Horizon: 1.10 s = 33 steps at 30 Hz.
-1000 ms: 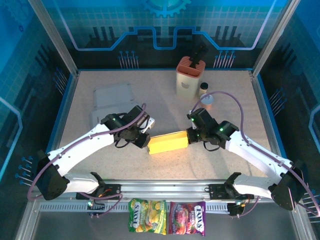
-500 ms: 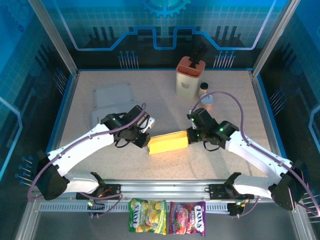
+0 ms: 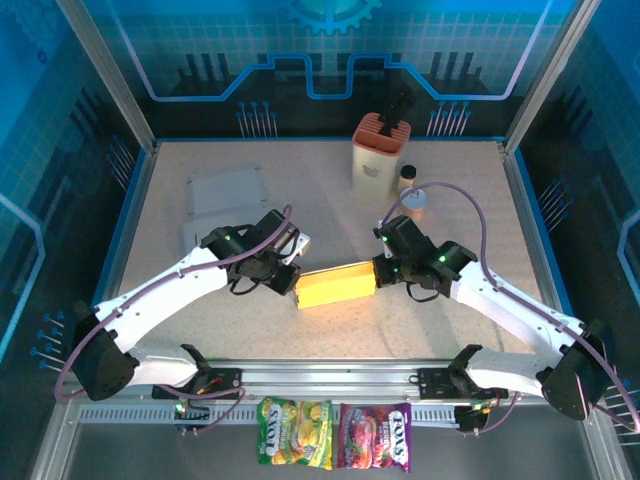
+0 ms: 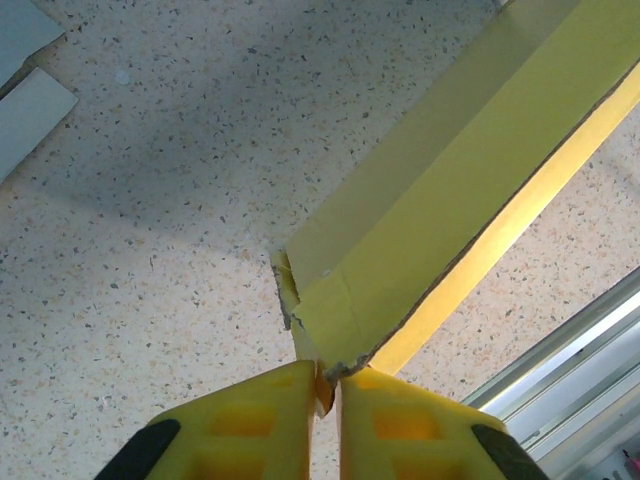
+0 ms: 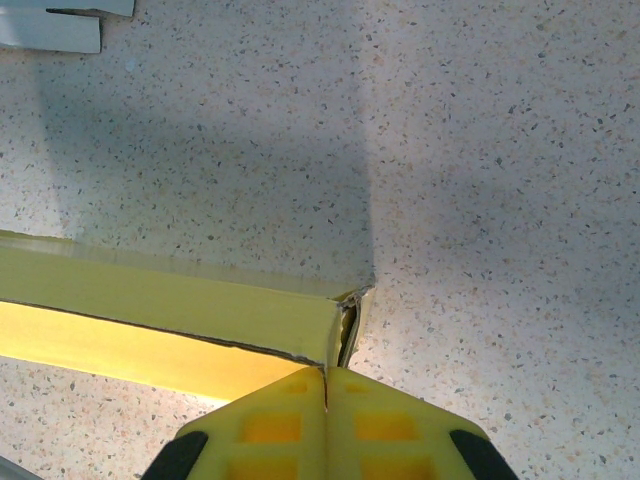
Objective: Fold the paper box
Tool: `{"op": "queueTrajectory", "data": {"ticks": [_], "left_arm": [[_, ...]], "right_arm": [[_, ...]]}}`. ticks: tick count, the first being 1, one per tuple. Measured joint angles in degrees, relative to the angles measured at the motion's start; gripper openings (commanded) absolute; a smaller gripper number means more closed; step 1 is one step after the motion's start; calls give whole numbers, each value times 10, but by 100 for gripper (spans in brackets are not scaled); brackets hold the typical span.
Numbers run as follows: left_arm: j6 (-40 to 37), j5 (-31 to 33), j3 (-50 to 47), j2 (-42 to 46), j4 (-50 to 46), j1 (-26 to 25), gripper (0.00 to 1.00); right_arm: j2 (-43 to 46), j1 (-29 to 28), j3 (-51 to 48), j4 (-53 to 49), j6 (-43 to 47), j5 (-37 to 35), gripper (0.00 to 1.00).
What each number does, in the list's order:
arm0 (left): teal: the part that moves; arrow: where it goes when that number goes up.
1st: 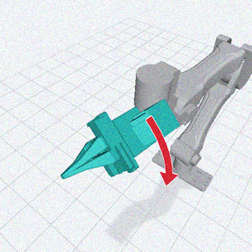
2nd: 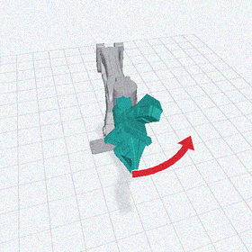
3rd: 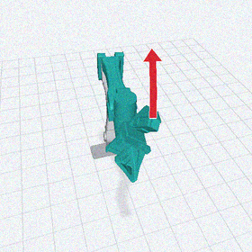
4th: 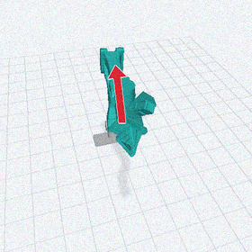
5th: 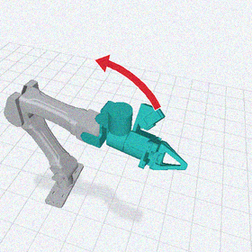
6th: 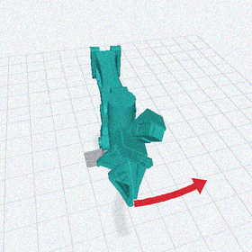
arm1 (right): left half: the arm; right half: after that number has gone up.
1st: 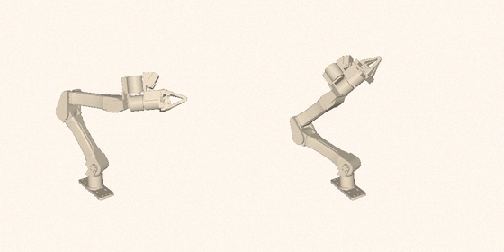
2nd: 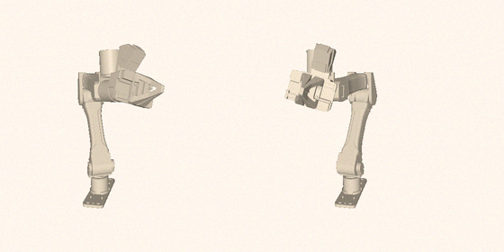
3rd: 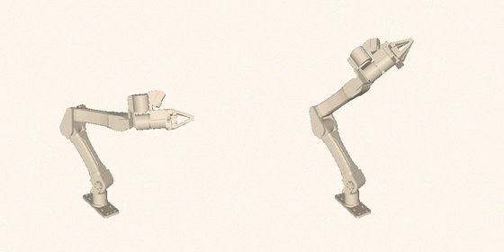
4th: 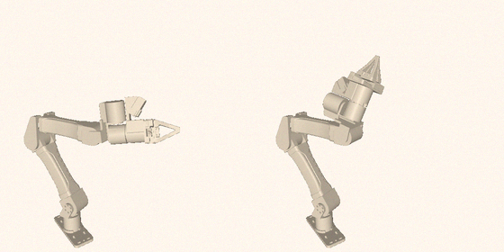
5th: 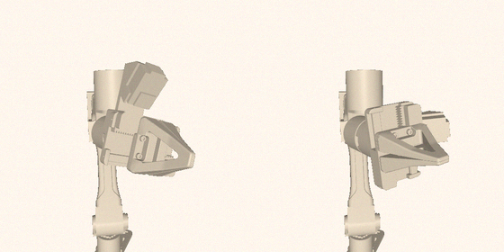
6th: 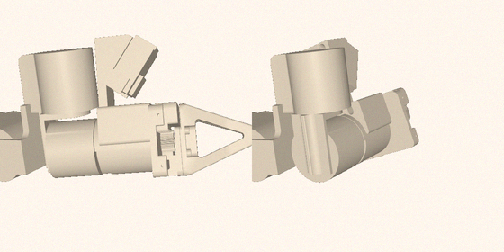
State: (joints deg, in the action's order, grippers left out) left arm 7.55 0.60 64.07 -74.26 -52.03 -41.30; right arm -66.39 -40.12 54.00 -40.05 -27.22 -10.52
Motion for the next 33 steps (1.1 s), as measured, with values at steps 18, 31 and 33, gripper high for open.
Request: {"op": "queueTrajectory", "data": {"ticks": [18, 31, 33], "left_arm": [[123, 8, 1, 0, 5, -7, 0], [261, 44, -5, 0, 24, -24, 0], [271, 47, -8, 1, 31, -24, 0]], "right_arm": [[0, -5, 0, 0, -29, -5, 0], [0, -16, 0, 0, -49, -24, 0], [0, -16, 0, 0, -50, -26, 0]]}}
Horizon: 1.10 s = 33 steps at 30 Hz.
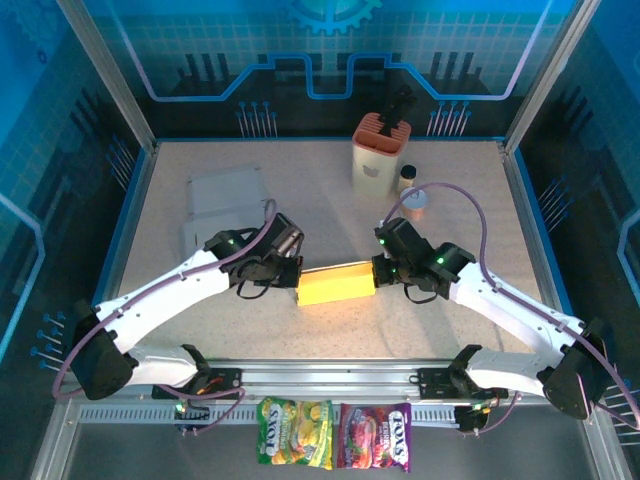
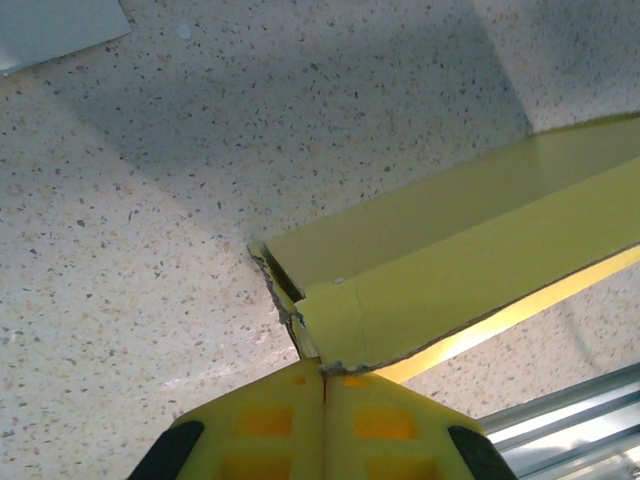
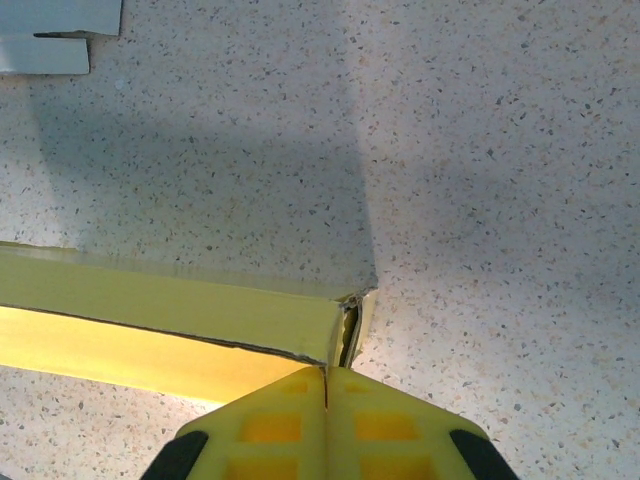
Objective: Fold the paper box
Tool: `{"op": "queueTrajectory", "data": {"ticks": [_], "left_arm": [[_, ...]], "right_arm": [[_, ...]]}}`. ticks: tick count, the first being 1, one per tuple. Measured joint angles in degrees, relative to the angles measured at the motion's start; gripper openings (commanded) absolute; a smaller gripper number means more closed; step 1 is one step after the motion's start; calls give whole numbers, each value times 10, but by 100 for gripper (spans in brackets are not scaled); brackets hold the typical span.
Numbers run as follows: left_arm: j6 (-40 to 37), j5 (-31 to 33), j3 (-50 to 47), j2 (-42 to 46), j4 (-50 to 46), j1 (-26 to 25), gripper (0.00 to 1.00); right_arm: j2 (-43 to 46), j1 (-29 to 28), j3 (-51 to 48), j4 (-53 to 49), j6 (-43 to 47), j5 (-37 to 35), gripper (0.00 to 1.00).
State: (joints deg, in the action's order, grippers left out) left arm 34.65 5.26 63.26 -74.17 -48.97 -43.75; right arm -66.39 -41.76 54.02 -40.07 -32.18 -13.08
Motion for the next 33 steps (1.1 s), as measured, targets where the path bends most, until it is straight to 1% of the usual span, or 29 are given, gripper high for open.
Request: {"op": "queueTrajectory", "data": {"ticks": [14, 26, 30, 33], "left_arm": [[59, 3, -34, 24, 43, 0, 0], [58, 3, -84, 60, 98, 0, 0], [57, 3, -85, 62, 99, 1, 0], [59, -11, -80, 61, 96, 13, 0]], "right_arm": [[0, -2, 0, -2, -2, -3, 0], [0, -2, 0, -2, -2, -4, 0], [0, -2, 0, -2, -2, -4, 0], [0, -2, 0, -2, -2, -4, 0]]}}
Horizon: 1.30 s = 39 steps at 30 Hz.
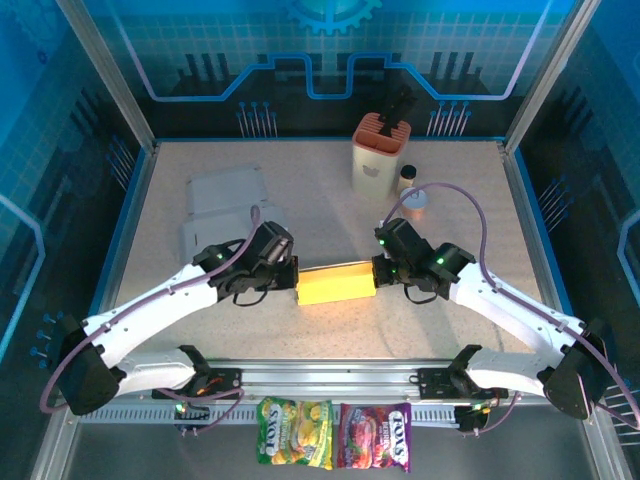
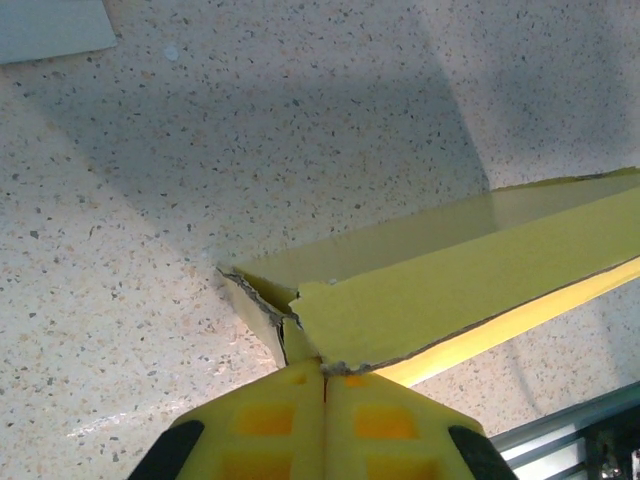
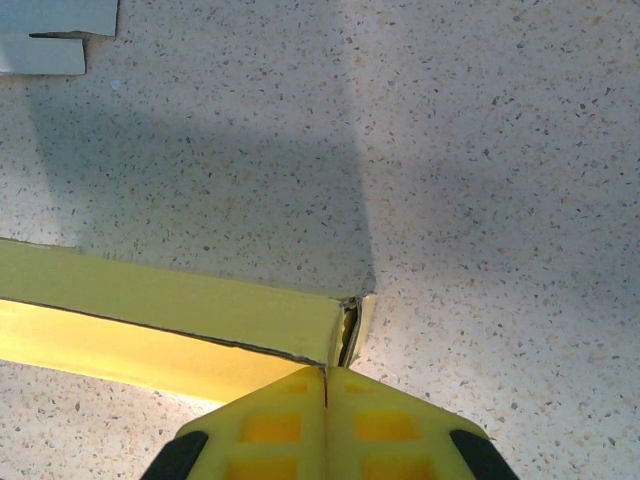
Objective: Fold the paper box
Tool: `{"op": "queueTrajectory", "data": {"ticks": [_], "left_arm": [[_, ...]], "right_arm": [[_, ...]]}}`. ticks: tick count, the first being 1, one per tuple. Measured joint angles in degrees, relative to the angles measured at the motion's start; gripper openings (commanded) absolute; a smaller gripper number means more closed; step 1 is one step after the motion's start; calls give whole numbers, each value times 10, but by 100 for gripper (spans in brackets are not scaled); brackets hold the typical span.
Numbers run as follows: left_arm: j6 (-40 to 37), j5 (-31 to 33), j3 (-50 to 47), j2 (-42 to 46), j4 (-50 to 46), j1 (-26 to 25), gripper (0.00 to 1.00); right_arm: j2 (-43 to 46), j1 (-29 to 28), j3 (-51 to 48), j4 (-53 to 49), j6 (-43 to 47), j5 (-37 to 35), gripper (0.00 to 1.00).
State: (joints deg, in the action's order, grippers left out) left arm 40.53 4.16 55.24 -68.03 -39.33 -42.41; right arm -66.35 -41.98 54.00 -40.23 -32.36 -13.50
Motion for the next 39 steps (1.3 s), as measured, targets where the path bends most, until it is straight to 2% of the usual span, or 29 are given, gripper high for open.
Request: {"op": "queueTrajectory", "data": {"ticks": [17, 32, 39], "left_arm": [[-8, -85, 31, -24, -39, 44, 0], [-75, -92, 6, -13, -20, 48, 0], [-81, -92, -7, -9, -4, 48, 0]], "right_arm": [[0, 0, 0, 0, 4, 1, 0], [0, 0, 0, 0, 13, 2, 0], [0, 0, 0, 0, 19, 2, 0]]}}
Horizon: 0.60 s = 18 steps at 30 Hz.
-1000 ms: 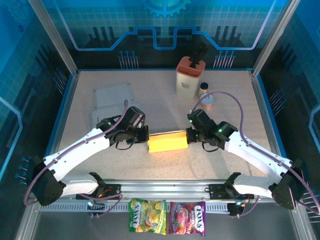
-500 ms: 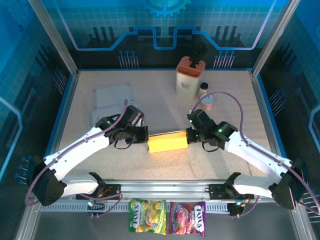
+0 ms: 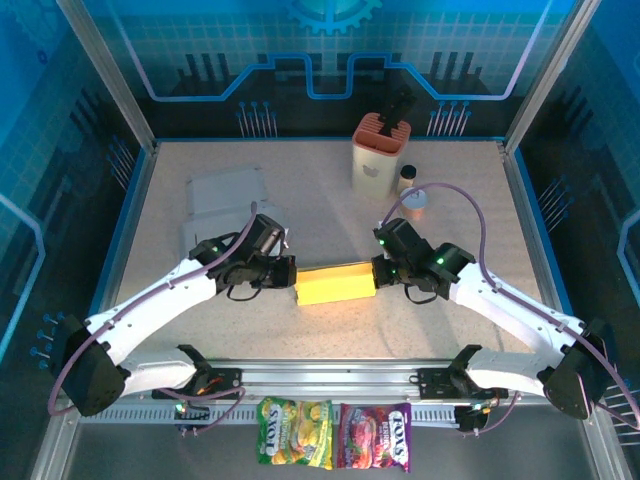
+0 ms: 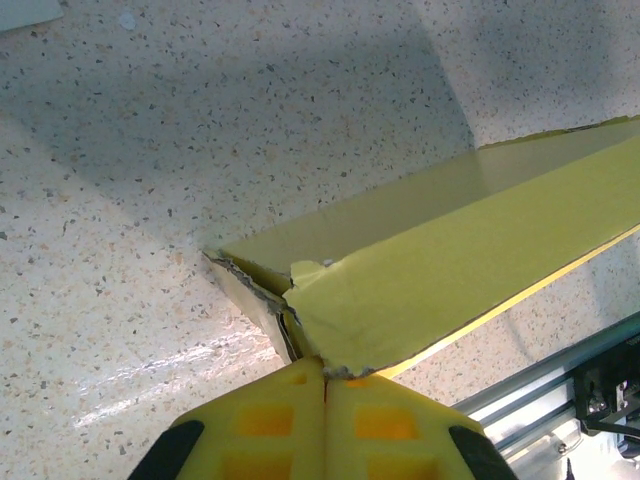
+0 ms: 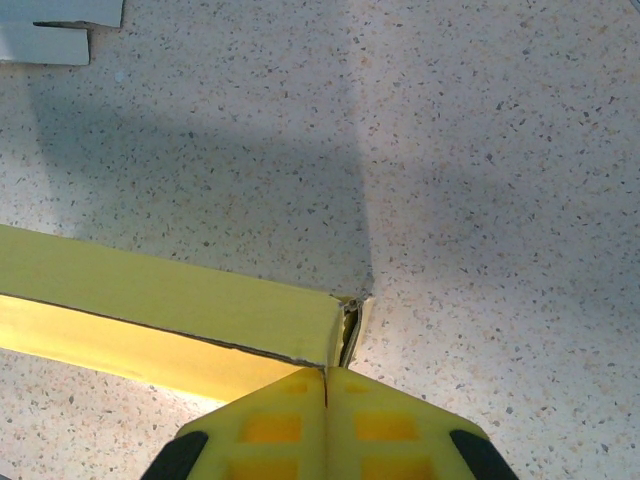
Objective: Fold the paper box
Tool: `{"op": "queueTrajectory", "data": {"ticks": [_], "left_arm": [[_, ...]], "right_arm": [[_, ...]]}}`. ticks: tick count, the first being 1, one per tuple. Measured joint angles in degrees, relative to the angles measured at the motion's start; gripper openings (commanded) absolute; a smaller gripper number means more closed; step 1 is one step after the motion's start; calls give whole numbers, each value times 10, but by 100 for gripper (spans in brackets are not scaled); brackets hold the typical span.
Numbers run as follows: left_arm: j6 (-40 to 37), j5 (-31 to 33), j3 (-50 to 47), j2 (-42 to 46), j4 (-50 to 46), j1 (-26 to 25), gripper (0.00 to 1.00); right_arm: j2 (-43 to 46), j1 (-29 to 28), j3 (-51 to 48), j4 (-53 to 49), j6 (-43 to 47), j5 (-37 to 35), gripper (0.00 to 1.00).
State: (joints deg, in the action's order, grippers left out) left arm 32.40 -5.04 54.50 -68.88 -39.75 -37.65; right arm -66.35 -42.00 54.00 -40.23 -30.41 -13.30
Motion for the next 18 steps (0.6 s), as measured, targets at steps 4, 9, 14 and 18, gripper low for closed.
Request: {"op": "queueTrajectory", "data": {"ticks": [4, 9, 14, 18], "left_arm": [[0, 0, -8, 0, 7, 0, 0], [-7, 7, -10, 0, 9, -7, 0], [-11, 30, -10, 3, 8, -23, 0], [-11, 53, -10, 4, 7, -39, 0]], "right_arm": [[0, 0, 0, 0, 0, 0, 0], [0, 0, -2, -2, 0, 1, 0], [7, 0, -4, -11, -14, 10, 12], [29, 0, -5, -28, -44, 27, 35]]}}
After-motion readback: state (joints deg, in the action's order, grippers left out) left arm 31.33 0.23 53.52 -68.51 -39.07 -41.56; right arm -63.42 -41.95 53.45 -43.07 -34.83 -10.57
